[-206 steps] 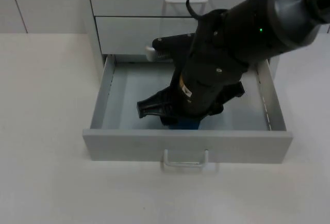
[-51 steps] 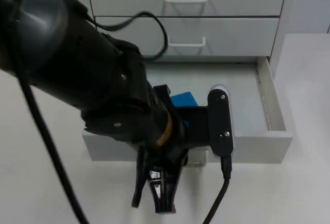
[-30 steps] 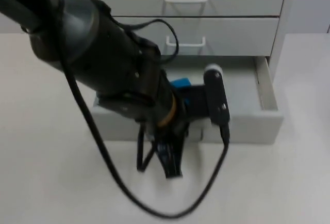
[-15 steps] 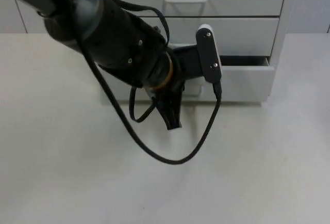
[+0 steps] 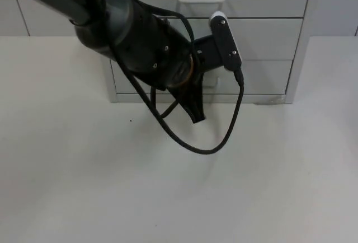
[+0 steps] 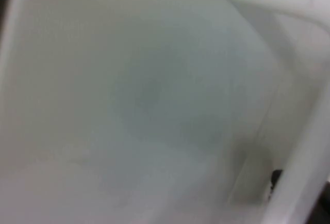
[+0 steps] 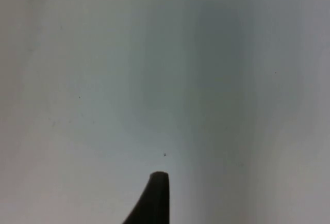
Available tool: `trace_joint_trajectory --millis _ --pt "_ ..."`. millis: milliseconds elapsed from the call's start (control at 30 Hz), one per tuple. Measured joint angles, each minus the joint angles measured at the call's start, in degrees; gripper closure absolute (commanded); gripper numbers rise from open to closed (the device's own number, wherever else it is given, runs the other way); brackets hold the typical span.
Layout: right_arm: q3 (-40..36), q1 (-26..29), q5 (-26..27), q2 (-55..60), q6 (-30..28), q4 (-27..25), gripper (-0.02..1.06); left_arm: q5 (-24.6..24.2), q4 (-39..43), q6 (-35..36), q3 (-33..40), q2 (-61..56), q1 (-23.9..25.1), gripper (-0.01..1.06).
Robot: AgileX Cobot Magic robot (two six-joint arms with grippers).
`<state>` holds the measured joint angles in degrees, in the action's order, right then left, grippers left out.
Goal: Open the drawer with the left hand, place the block into the drawer with the right hand, then close the drawer with the left hand.
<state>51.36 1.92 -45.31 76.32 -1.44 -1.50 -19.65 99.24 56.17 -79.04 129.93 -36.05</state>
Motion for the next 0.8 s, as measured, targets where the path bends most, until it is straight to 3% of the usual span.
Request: trace_joint_trajectory --millis 167,300,333,467,500,533,600,800 --pt "0.0 0.0 0.2 0.0 0.0 0.0 0.20 -3.0 -7.2 -4.3 -0.5 -0.3 -1.3 1.05" --pt "0.0 0.0 0.5 0.0 -0.1 0.0 0.20 -6.6 -25.2 -18.0 -0.7 -4.1 -2.1 1.05" --pt "0.0 0.0 0.5 0.0 -0.1 0.0 0.20 -6.6 -25.2 -18.0 -0.7 -4.1 -2.1 1.05" --pt "0.0 0.0 0.8 0.0 -0.5 0.0 0.20 -8.0 -51.2 -36.6 -0.9 -9.8 -2.5 1.05" --pt "0.0 0.0 1.0 0.0 -0.5 0.0 0.20 -8.9 -56.6 -41.9 -1.0 -11.1 -2.5 1.05" --pt "0.0 0.0 1.0 0.0 -0.5 0.0 0.20 -8.9 -56.6 -41.9 -1.0 -11.1 -2.5 1.05" --pt "0.0 0.0 1.3 0.0 -0.8 0.0 0.20 -12.7 -69.5 -51.7 -1.0 -14.3 -2.5 1.05" --pt "0.0 0.0 1.7 0.0 -1.3 -0.1 0.20 -21.5 -84.2 -63.3 -1.0 -19.0 -2.5 1.05"
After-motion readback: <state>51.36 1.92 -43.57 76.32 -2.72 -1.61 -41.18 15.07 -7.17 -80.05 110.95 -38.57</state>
